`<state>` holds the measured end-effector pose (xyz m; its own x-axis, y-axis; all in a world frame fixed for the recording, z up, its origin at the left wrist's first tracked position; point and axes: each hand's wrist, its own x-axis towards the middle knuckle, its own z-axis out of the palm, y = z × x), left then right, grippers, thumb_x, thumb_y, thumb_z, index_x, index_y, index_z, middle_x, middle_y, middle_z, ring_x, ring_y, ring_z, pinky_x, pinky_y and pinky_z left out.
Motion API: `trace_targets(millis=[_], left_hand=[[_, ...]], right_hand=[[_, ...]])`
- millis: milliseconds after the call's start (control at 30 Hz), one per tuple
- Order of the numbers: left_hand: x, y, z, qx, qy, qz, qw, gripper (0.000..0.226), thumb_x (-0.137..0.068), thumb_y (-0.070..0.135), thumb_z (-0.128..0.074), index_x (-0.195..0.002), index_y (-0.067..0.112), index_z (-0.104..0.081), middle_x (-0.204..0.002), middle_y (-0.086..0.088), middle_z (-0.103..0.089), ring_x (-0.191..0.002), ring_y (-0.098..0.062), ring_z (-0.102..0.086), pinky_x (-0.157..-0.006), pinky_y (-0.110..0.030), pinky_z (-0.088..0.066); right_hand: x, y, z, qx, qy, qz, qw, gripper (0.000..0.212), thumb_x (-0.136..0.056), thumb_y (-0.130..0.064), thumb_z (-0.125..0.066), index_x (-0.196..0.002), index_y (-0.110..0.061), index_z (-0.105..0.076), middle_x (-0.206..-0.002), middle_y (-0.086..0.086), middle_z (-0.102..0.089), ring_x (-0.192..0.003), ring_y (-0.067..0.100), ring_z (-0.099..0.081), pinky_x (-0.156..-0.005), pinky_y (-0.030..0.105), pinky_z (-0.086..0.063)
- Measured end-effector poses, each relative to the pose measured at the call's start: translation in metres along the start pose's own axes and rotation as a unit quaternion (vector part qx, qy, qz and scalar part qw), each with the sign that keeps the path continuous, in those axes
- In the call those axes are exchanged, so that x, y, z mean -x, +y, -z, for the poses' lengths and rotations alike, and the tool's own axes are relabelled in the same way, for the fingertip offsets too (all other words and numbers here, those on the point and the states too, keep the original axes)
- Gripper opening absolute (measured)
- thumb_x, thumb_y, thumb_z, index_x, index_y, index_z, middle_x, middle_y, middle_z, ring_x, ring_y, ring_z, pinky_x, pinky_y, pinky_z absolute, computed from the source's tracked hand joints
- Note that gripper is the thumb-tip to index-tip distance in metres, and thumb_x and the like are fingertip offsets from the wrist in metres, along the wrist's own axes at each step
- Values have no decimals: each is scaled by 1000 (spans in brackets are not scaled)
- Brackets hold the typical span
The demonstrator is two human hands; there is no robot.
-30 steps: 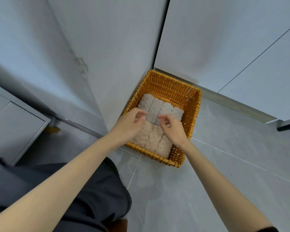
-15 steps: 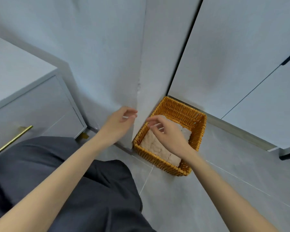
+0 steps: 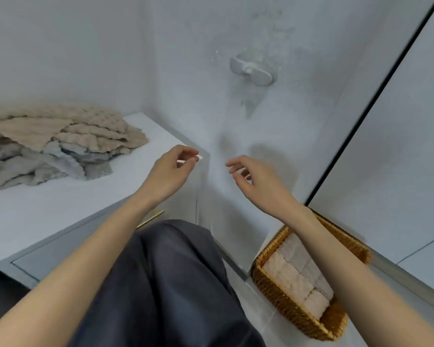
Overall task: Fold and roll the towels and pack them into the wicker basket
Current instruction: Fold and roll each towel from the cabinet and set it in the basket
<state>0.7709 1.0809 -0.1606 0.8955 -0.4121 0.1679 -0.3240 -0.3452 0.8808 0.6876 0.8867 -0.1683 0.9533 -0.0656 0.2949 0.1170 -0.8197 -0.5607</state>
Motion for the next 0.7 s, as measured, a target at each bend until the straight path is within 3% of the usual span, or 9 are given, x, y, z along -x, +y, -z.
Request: trace_targets(millis=[200, 333, 600, 700], left_hand=[[10, -30, 80, -59, 77, 30, 995, 24, -98, 24, -47, -120, 22, -55, -117, 6, -60, -96, -5, -55, -73, -17, -41], [24, -65, 120, -141, 87, 85, 982, 28, -98, 25, -46, -124, 20, -54, -119, 3, -60, -100, -11, -55, -78, -24, -41], [56, -128, 171, -302, 67, 209, 928, 37, -99, 24, -40, -135, 17, -49, -136, -4, -53, -123, -24, -49, -99, -35, -41], [63, -140, 175, -374, 64, 207, 902, 34, -99, 20, -36, -125, 15, -57, -129, -6, -55, -116, -27, -50, -94, -40, -44]], right_hand=[[-54, -43, -28, -23, -30, 49, 998, 26, -95, -16, -47, -117, -26, -57, -108, -14, -60, -90, 2, -57, -81, 22, -46], [-83, -64, -52, -21, -56, 74, 995, 27, -95, -16, -47, -119, -24, -56, -115, -12, -59, -90, 3, -56, -84, 24, -46], [-147, -117, -110, -9, -99, 137, 986, 28, -95, -15, -46, -120, -21, -56, -123, -6, -58, -95, 12, -57, -86, 34, -48], [-168, -138, -131, -11, -112, 157, 981, 29, -93, -16, -46, -119, -22, -57, -124, -4, -56, -99, 14, -56, -83, 32, -45]])
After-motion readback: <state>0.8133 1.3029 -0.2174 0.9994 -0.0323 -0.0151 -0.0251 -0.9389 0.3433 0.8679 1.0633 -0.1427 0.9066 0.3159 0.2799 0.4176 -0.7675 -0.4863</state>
